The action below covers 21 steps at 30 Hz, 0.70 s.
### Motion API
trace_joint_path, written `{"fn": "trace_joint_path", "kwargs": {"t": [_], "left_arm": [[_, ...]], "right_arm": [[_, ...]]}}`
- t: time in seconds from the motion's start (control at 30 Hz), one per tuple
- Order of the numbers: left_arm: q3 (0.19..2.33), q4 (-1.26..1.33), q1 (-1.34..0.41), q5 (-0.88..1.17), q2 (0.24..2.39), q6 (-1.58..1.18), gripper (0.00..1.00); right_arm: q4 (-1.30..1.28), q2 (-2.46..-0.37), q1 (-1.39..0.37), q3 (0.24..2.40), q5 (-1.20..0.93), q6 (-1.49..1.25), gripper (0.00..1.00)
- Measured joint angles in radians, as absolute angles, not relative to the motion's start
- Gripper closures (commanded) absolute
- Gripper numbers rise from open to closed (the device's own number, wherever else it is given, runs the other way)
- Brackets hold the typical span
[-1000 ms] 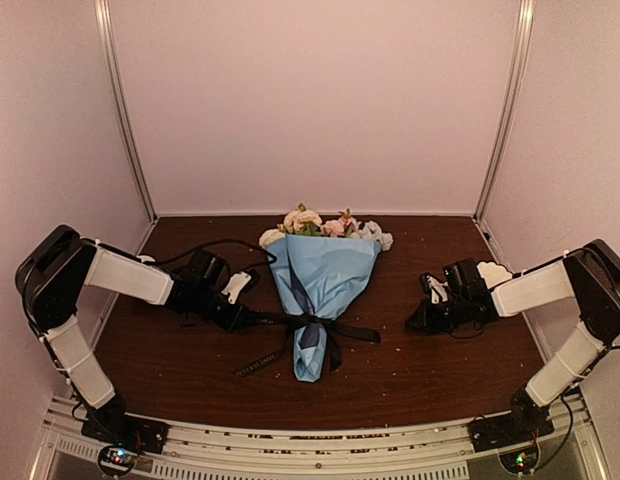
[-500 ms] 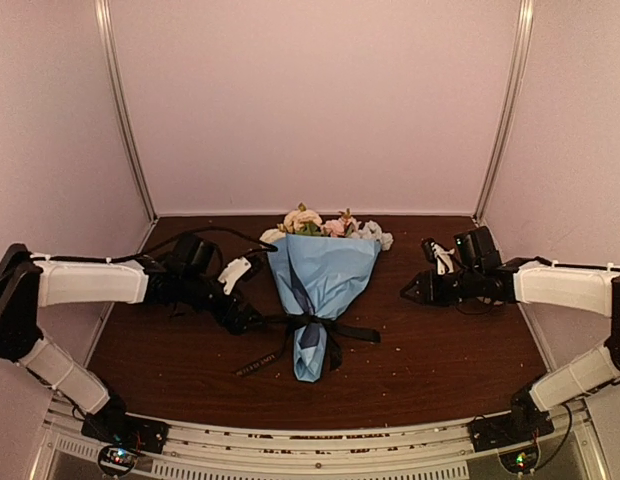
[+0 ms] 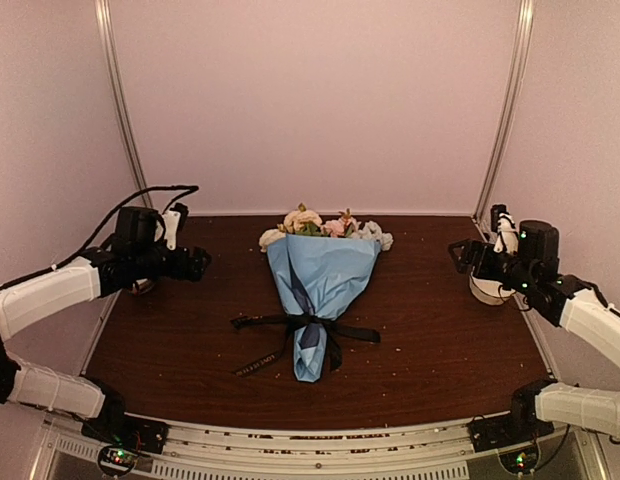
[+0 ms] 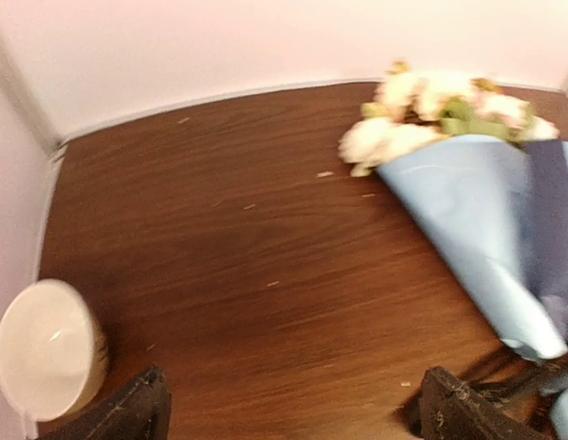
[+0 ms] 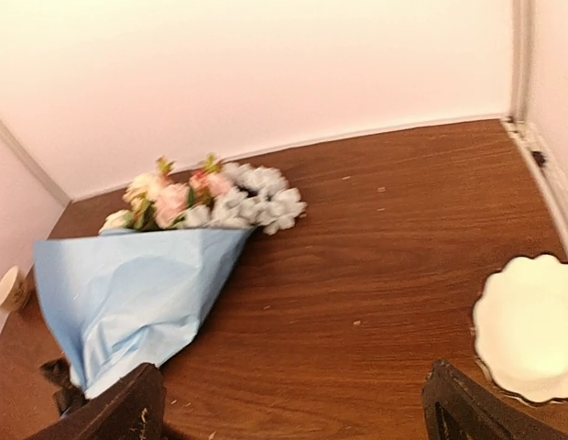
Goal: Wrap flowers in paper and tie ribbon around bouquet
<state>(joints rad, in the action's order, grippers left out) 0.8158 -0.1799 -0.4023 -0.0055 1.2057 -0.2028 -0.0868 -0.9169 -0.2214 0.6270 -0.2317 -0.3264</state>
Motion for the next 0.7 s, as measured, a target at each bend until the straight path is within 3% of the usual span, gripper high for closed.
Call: {"fn": "trace_joint_path", "kwargs": {"t": [0.13,0.4,0.7], "left_arm": [[0.709,-0.174,-0.287,-0.212,1.169,-0.284,0.02],[0.571,-0.144,-0.268,-0.566,1.046,-0.324,0.02],[0.513,-0.012,-0.267,-0.694,0.982,-0.234,0.02]], "right_arm": [[-0.014,-0.868,-0.156,0.511,-0.104,-0.35,0.0],[0.058,-0.875,-0.151,0.393,0.142,-0.372,0.0],[0.092,-0.915,-0.15,0.394,0.192,-0.364,0.0]]}}
